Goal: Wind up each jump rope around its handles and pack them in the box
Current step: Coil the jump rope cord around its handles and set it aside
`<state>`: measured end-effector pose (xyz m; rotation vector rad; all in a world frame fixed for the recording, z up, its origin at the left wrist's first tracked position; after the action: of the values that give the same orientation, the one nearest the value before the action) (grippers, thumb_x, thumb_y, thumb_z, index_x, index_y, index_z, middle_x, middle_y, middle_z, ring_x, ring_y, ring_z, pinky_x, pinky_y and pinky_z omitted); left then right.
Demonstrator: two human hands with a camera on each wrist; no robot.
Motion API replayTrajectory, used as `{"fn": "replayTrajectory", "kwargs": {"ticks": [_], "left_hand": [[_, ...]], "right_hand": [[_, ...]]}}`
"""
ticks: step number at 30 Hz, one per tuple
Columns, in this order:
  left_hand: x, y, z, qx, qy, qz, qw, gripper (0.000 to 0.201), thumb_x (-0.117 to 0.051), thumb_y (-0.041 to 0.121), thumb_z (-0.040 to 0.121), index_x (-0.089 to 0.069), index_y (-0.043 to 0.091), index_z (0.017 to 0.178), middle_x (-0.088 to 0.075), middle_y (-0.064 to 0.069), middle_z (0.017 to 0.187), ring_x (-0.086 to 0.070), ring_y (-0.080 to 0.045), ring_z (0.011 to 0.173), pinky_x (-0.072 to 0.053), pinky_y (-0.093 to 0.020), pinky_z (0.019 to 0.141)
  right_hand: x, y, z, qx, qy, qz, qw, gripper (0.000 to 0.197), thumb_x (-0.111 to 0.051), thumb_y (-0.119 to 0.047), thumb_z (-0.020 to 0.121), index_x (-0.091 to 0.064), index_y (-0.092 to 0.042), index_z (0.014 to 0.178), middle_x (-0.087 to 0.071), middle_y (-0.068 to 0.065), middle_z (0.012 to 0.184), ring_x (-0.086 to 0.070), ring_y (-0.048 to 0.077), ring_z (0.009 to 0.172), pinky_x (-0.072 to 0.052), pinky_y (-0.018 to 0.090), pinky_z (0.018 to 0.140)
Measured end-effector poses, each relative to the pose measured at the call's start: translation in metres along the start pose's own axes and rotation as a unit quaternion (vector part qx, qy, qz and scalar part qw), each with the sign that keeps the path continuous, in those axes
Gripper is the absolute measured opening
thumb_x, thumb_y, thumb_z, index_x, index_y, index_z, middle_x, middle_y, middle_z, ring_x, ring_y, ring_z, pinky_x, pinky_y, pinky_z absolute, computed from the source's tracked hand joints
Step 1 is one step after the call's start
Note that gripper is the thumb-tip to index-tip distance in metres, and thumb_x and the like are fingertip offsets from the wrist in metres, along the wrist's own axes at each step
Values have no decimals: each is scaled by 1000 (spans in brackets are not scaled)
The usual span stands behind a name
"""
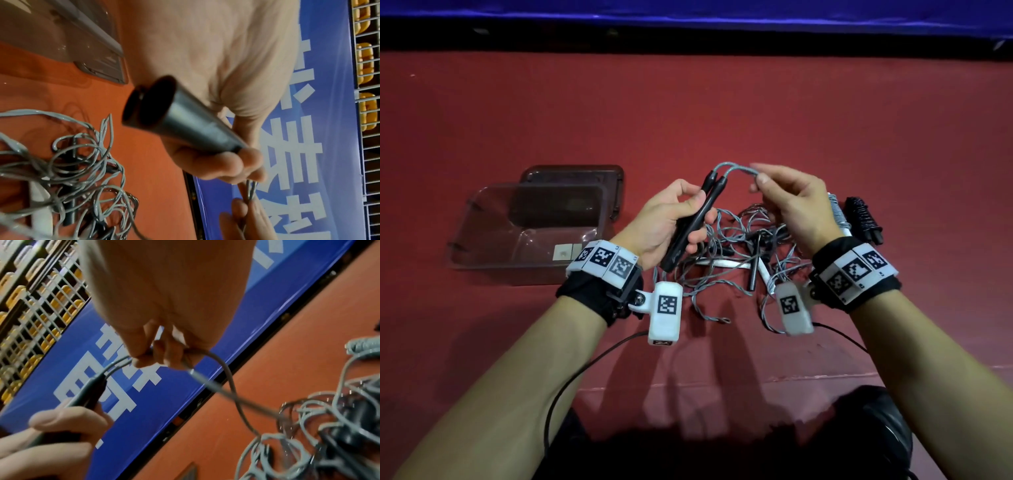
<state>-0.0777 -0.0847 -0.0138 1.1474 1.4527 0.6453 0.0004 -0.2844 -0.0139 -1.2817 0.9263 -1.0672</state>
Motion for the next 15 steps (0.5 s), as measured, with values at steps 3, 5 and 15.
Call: {"fn": "replayTrajectory", "kwargs": {"ticks": [3, 5, 15], "left_hand": [[-22, -5, -1, 23, -57, -19, 998, 9, -42, 16, 107, -40, 17, 98, -58, -4, 78, -42, -12, 46, -35, -22, 40], [-39, -13, 0, 38, -68, -26, 997, 5, -42, 16, 107, -40, 12, 103, -59, -5, 77, -42, -11, 44, -34, -21, 39], [-27, -16, 4, -4, -33, 47, 998, 42, -52, 13, 105, -43, 23, 145, -64, -15, 80, -50, -18, 45, -41, -24, 40]], "right_hand": [[-14, 0, -2, -29, 23, 179, 983, 6, -62, -8, 98, -65, -14, 98, -71, 1, 79, -44, 6, 52, -32, 16, 44], [-28, 2, -5, -76, 25, 236, 969, 16, -59, -5, 97, -67, -15, 88, -72, 2, 79, -54, 6, 53, -40, 17, 44], [-40, 13, -18, -257, -116, 194, 940, 26, -43, -13, 99, -63, -13, 83, -51, -1, 51, -45, 7, 41, -20, 21, 43]]}}
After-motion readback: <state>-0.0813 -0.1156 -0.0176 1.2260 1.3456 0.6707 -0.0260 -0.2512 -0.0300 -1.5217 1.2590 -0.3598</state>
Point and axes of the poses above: each hand's wrist, its own z-axis towards the middle knuckle, its own x-axis out of the back of the hand, y = z × x, the point moved 2 cm from there along z, towards the middle knuckle
